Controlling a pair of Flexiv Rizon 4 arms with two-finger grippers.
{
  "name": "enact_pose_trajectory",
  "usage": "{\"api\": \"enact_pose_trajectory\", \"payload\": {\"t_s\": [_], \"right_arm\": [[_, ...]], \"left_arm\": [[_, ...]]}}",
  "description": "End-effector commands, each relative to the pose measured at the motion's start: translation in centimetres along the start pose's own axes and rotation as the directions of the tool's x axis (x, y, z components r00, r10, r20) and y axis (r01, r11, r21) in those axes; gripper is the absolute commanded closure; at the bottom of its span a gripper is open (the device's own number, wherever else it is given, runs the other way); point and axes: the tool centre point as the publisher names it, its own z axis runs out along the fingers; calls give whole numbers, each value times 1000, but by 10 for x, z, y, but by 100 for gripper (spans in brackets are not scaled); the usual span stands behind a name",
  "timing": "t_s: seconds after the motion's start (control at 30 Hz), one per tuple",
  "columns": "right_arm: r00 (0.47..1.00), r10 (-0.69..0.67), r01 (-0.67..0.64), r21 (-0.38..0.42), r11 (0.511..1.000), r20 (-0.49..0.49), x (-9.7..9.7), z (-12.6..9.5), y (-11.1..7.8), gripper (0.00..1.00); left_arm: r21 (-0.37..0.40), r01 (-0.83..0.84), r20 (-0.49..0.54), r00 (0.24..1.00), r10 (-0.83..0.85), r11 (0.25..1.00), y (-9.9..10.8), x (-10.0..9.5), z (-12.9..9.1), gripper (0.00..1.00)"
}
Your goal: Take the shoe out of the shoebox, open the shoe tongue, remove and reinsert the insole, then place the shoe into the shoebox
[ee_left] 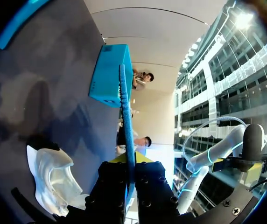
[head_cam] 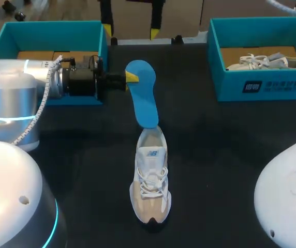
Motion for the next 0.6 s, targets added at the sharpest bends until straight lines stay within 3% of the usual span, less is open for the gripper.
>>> {"api": "enact_pose_trajectory", "payload": {"t_s": [0.03, 0.23, 0.4, 0.6], "right_arm": [[994, -3, 3, 2, 1000, -108, -10, 0, -1, 0], [950, -18, 22, 8, 1000, -310, -28, -8, 8, 0], [837, -46, 51, -5, 999, -546, -47, -7, 11, 0], [715, -19, 54, 28, 998, -699, -70, 4, 10, 0]], "left_arm": [[2, 0, 2, 1000, 0, 1000, 1, 0, 0, 100], [2, 0, 2, 1000, 0, 1000, 1, 0, 0, 100], [2, 0, 2, 1000, 0, 1000, 1, 0, 0, 100], [2, 0, 2, 1000, 0, 1000, 1, 0, 0, 100]]}}
